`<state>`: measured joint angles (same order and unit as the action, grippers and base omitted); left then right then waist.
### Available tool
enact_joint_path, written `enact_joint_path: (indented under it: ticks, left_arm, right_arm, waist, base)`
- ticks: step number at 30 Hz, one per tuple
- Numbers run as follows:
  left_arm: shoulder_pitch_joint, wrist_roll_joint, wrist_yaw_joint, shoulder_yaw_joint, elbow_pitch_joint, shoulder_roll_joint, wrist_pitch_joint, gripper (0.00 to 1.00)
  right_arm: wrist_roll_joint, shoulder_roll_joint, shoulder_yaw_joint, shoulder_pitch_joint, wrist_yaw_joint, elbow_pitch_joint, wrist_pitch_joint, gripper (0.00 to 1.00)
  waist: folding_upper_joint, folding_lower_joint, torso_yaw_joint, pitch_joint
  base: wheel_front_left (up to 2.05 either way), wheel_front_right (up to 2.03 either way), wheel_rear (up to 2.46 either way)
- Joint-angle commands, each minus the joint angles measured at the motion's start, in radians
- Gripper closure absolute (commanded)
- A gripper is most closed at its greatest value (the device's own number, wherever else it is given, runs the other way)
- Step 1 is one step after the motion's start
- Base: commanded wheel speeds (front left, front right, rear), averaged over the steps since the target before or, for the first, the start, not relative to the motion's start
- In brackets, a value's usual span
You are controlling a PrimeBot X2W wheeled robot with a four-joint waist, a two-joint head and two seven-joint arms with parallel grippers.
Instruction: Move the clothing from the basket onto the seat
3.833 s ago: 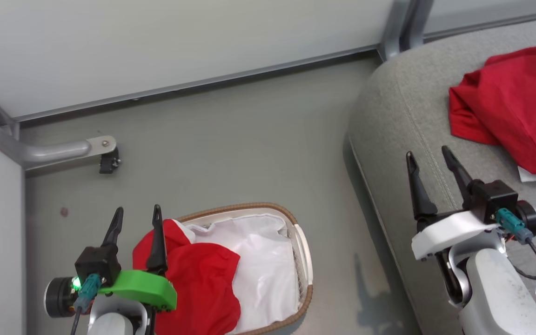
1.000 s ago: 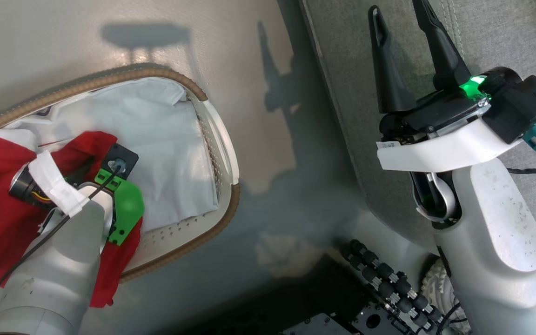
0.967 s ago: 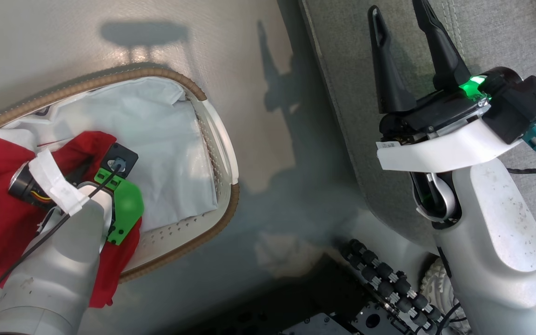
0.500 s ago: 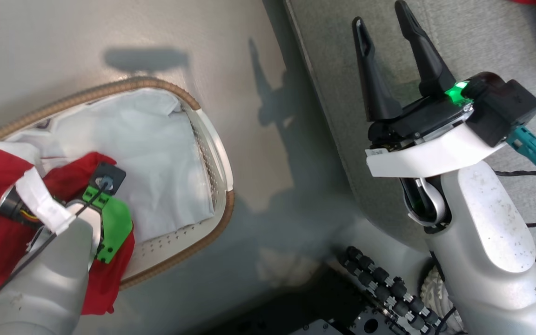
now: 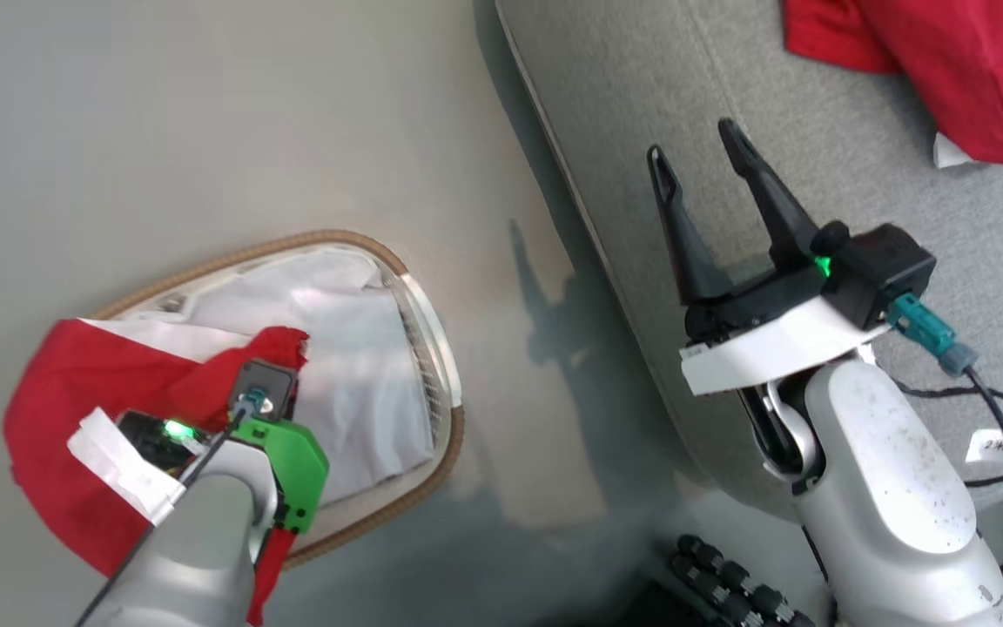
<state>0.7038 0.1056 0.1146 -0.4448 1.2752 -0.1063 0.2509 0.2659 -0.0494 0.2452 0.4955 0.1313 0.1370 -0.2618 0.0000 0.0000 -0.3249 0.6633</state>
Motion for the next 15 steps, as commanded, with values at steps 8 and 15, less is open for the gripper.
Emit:
enact_joint_path:
  ticks: [8,15]
  left_arm:
    - [-0.112,0.076,0.011,0.031,-0.206,0.046,0.014,1.0]
    - [-0.212,0.136,0.014,0.041,-0.436,0.055,0.014,1.0]
  right_arm:
    - [-0.043,-0.004,-0.033,-0.099,-0.001,0.052,-0.005,0.0]
    - [-0.062,-0.004,-0.055,-0.179,-0.001,0.086,-0.005,0.0]
  waist:
    - [0.0,0.0,0.137,-0.267]
    - [0.0,0.0,0.193,-0.388]
  base:
    - [0.0,0.0,0.0]
    - [0.0,0.0,0.0]
